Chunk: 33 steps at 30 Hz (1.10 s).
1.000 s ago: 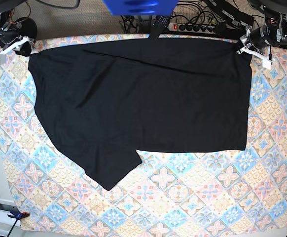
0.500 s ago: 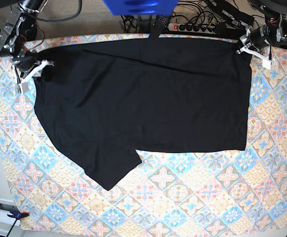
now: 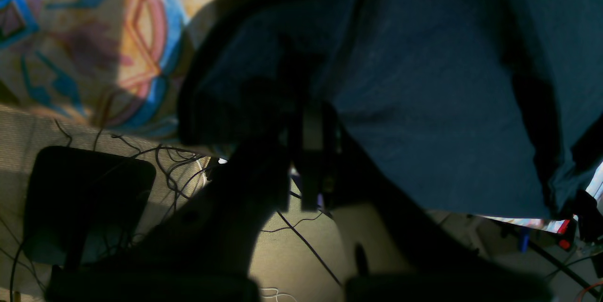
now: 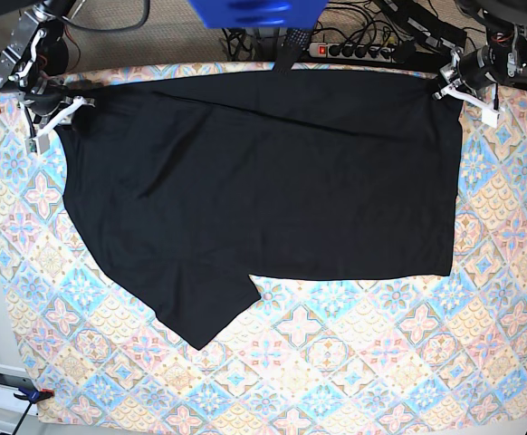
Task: Fold the T-shirt properly
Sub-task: 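Adjust grips on the shirt edge and spread it taut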
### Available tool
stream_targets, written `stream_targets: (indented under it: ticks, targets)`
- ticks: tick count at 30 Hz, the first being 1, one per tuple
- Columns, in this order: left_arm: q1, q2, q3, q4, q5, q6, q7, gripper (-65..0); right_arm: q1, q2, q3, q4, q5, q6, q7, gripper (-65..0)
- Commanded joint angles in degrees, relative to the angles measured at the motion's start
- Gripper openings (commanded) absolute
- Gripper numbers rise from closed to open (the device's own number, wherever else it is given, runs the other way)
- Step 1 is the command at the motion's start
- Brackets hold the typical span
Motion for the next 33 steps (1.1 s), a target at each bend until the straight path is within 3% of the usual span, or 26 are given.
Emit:
stream_targets:
  ticks: [1, 7, 24, 33]
  targets:
    - [0.52, -1.07, -0.3, 0.09, 2.73, 1.72, -1.09, -65.0, -0.86, 0.1, -0.13, -0.33, -2.39, -0.03, -3.23, -49.7]
    - [0.52, -1.07, -0.48, 0.09, 2.99, 1.72, -1.09, -65.0, -4.11, 0.1, -0.13, 0.11, -2.39, -0.03, -3.23, -49.7]
    - [0.44, -1.07, -0.74, 0.09, 16.18, 1.72, -1.35, -65.0, -9.65, 0.1, 2.77, 0.37, -2.21, -0.03, -3.32, -49.8]
    - [0.17, -0.98, -0.83, 0.09, 20.4, 1.72, -1.62, -65.0, -14.04, -0.61, 2.95, 6.35, -2.12, -0.03, -3.32, -53.1]
